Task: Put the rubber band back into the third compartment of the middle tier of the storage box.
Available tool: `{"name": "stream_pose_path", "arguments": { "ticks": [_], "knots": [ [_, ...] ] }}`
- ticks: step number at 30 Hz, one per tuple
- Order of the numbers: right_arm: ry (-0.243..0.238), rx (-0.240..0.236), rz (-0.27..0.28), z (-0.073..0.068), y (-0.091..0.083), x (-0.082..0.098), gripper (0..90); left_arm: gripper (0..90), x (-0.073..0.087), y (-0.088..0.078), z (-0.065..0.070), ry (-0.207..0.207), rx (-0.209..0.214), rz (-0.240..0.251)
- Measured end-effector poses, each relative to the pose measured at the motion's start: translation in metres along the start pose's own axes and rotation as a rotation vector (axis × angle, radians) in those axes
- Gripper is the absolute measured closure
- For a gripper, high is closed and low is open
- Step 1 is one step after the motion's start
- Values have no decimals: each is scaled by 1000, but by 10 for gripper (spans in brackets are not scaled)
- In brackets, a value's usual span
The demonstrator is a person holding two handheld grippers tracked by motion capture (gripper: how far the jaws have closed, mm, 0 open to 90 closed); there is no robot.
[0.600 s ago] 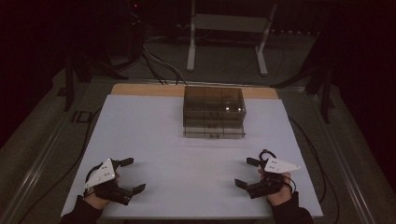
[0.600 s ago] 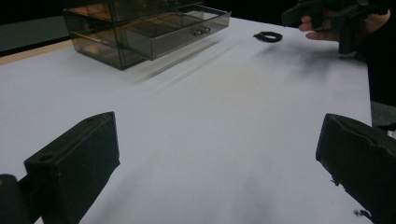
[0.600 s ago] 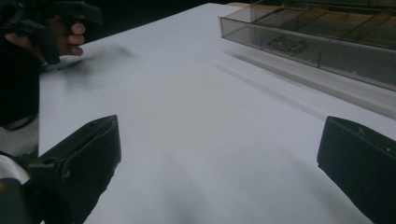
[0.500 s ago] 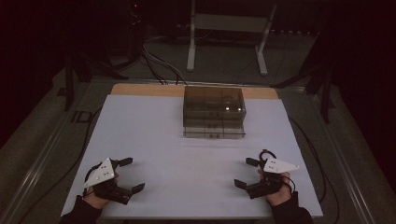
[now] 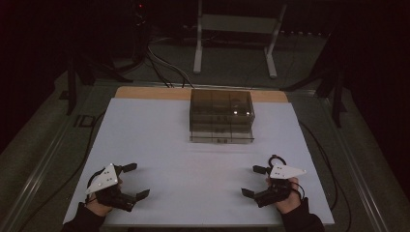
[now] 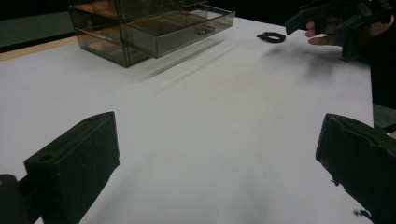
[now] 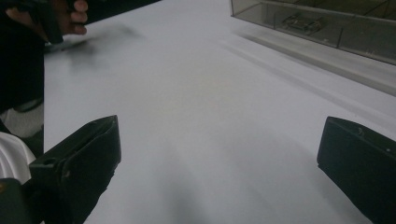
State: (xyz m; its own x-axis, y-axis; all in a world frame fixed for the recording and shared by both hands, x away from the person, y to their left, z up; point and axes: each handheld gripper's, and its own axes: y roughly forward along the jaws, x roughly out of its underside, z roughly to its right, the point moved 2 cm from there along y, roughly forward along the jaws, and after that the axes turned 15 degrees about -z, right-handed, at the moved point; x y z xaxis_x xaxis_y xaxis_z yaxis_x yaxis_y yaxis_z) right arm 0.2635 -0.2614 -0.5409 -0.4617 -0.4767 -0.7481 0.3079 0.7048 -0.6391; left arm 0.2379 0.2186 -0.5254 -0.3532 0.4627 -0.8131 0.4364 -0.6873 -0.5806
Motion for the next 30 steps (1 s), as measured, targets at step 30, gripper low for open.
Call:
{"name": "stream_pose_path", "arguments": {
  "ticks": [30],
  "knots": [
    [-26, -20, 100, -13, -16, -34, 0, 2, 2, 0, 2, 5, 15, 6]
  ]
}}
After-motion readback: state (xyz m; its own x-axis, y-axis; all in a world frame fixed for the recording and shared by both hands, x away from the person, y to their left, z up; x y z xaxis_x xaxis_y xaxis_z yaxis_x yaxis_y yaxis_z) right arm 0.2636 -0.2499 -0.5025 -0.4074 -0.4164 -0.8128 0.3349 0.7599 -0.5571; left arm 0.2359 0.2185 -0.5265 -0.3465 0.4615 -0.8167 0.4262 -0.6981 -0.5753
